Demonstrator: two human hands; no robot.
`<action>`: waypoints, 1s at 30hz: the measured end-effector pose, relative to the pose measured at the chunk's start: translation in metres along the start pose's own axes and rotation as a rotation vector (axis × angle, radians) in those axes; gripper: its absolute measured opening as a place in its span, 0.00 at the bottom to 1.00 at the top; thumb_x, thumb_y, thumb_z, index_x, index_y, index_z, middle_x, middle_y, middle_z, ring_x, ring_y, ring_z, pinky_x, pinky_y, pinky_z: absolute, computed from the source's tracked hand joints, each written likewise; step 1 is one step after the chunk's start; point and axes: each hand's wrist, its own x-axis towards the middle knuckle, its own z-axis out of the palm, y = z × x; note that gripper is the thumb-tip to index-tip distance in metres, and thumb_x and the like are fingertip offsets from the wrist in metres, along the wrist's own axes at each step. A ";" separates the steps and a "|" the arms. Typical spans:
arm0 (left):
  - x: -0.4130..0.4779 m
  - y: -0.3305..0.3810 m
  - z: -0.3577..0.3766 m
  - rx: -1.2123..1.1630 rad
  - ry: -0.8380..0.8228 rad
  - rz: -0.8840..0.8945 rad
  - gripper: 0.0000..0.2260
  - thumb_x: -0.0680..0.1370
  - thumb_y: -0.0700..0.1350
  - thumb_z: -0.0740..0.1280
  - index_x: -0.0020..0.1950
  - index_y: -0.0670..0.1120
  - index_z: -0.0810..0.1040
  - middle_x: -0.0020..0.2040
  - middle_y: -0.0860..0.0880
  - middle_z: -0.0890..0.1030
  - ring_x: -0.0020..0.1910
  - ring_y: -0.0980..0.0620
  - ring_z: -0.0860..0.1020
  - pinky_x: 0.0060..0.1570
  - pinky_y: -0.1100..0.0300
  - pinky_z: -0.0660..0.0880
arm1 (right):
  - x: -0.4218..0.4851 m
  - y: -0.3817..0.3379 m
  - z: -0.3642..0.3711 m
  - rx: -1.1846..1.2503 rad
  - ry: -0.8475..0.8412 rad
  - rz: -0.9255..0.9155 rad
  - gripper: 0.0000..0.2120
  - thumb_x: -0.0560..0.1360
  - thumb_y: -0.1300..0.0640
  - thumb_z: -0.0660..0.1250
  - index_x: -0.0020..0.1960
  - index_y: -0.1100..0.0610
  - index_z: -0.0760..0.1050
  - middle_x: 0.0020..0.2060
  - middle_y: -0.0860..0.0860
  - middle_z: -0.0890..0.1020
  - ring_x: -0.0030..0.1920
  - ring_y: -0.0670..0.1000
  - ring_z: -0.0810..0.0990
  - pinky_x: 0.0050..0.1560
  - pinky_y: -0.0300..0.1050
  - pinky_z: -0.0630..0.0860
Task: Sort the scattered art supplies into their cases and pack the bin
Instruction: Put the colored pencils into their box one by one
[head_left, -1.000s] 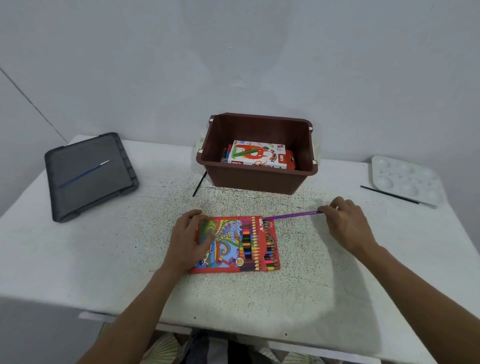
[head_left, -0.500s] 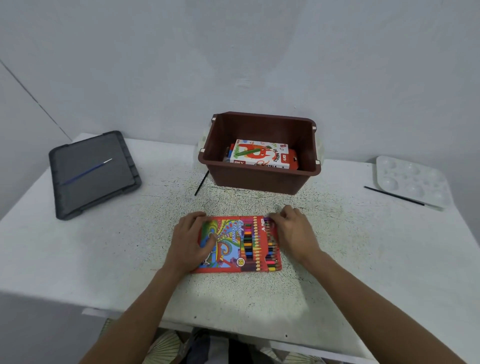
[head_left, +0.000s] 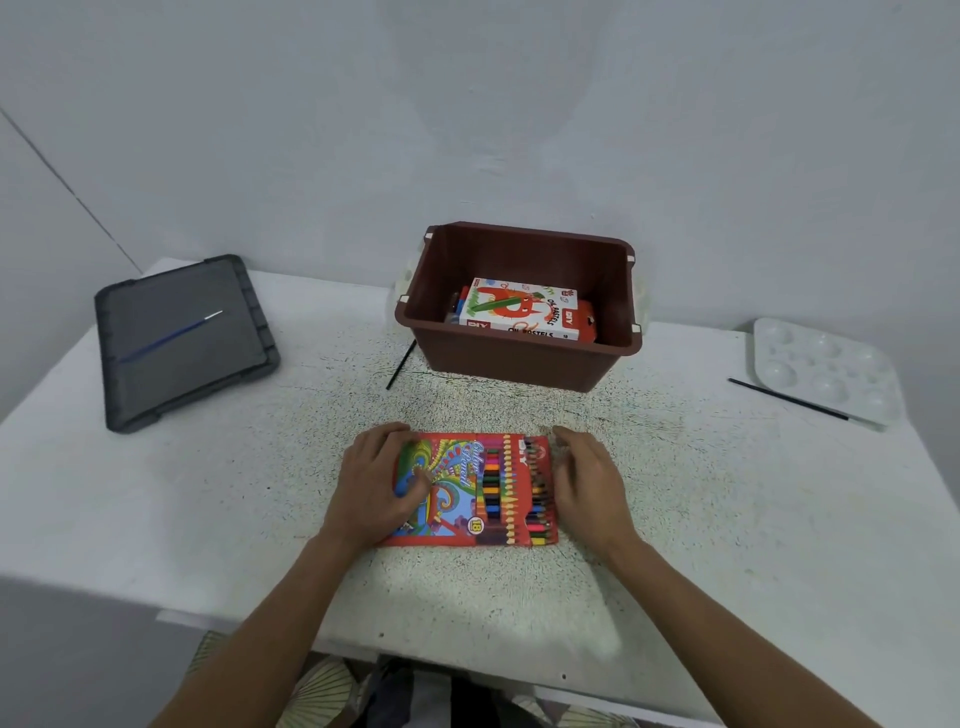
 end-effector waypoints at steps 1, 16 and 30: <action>0.000 0.000 0.000 -0.001 -0.001 0.002 0.24 0.72 0.60 0.63 0.62 0.47 0.76 0.63 0.50 0.76 0.61 0.52 0.73 0.60 0.53 0.69 | -0.003 -0.002 -0.001 0.020 -0.011 0.029 0.17 0.82 0.58 0.59 0.70 0.57 0.70 0.60 0.53 0.79 0.58 0.49 0.75 0.59 0.48 0.72; -0.001 0.004 -0.002 0.005 -0.011 0.010 0.25 0.71 0.61 0.62 0.62 0.47 0.76 0.62 0.49 0.77 0.60 0.50 0.73 0.59 0.52 0.70 | -0.027 -0.011 0.024 -0.191 -0.309 -0.020 0.40 0.76 0.29 0.34 0.80 0.50 0.41 0.80 0.50 0.49 0.78 0.49 0.37 0.73 0.44 0.30; 0.000 0.001 0.000 0.009 -0.021 0.014 0.26 0.72 0.62 0.62 0.62 0.47 0.76 0.62 0.50 0.76 0.61 0.51 0.73 0.60 0.53 0.69 | -0.019 -0.015 0.029 -0.136 -0.335 0.003 0.42 0.74 0.27 0.32 0.80 0.50 0.38 0.80 0.48 0.47 0.78 0.47 0.37 0.75 0.45 0.34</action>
